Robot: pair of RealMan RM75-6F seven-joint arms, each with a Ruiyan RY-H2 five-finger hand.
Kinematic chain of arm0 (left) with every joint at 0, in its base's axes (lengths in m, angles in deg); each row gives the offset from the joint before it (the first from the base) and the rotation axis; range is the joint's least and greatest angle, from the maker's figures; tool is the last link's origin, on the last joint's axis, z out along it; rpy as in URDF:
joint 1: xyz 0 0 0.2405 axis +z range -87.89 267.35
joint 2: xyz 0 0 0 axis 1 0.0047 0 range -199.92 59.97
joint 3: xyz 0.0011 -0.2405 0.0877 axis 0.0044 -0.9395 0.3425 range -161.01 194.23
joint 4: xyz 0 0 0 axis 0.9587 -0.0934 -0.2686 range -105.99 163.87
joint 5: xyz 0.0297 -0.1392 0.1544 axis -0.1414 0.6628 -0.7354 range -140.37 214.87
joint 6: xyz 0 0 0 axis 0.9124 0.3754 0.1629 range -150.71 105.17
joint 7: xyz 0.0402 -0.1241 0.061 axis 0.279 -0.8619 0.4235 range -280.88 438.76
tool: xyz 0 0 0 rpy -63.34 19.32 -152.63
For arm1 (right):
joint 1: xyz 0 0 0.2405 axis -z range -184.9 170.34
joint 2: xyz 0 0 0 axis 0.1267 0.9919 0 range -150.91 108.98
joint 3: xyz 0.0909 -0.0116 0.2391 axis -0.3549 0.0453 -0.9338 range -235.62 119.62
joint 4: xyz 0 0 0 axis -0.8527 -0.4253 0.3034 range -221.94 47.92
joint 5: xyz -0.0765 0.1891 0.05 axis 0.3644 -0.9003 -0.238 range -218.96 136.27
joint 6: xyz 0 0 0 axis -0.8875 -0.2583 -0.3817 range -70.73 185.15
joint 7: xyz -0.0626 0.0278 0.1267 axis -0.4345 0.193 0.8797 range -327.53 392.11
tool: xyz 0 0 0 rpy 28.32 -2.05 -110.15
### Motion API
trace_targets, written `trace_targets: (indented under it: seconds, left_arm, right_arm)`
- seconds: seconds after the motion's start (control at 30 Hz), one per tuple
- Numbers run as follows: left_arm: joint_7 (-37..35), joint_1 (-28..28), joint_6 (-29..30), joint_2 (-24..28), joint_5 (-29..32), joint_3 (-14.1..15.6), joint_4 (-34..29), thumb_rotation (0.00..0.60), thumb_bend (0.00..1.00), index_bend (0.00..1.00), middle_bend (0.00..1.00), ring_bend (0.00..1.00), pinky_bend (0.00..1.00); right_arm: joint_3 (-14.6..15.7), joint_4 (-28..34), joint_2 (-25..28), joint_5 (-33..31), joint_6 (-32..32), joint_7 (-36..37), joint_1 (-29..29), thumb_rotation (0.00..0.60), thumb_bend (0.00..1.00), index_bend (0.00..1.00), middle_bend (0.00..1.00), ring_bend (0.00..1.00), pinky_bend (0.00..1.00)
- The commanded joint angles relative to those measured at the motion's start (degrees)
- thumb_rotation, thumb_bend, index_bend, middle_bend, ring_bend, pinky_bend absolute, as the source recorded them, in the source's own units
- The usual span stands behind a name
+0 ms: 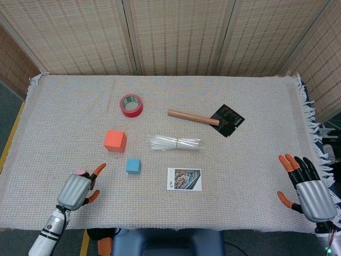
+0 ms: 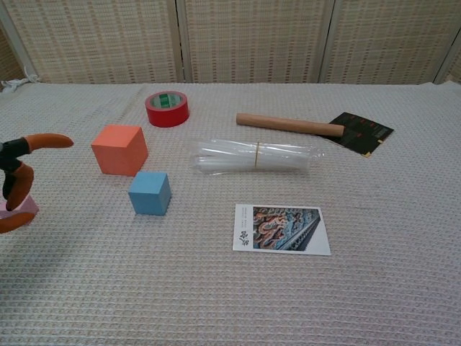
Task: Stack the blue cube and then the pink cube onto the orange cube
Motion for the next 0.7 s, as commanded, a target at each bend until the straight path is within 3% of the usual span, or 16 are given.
trace_targets:
  seconds: [0.03,0.2,0.47,0.7]
  left_arm:
    - [3.86,-5.81,-6.48,-5.51,5.21,-4.42,2.36,0.6,0.32,0.14,0.95,0.82,0.99]
    - [3.77,-9.67,-11.04,-9.56,8.94,-6.91,6.4,0.6,0.32,0.19,1.0,0.99,1.0]
    - [5.66,-13.58,-13.39,-14.05,11.73,-8.69,11.76,0.6,0.32,0.22,1.0,1.0,1.0]
    - [8.47,-14.87,-13.37,-16.37,13.76,-8.52,16.03,0.6,0.32,0.22,1.0,1.0,1.0]
  right_arm:
    - [-0.38,0.42,0.74,-0.7,-0.11,0.8,0.22,0.536,0.2,0.0,0.0,0.0,0.0]
    - [-0.4,0.64,1.29,-1.52,0.4,0.95,0.39,0.536,0.2,0.0,0.0,0.0,0.0]
    - [-0.62,1.29,2.15,-3.18,2.45,1.19,-0.06,0.536,0.2,0.0,0.0,0.0,0.0]
    - [-0.3,1.41,2.77,-2.73,3.5,2.31,-0.47,0.536,0.2,0.0,0.0,0.0,0.0]
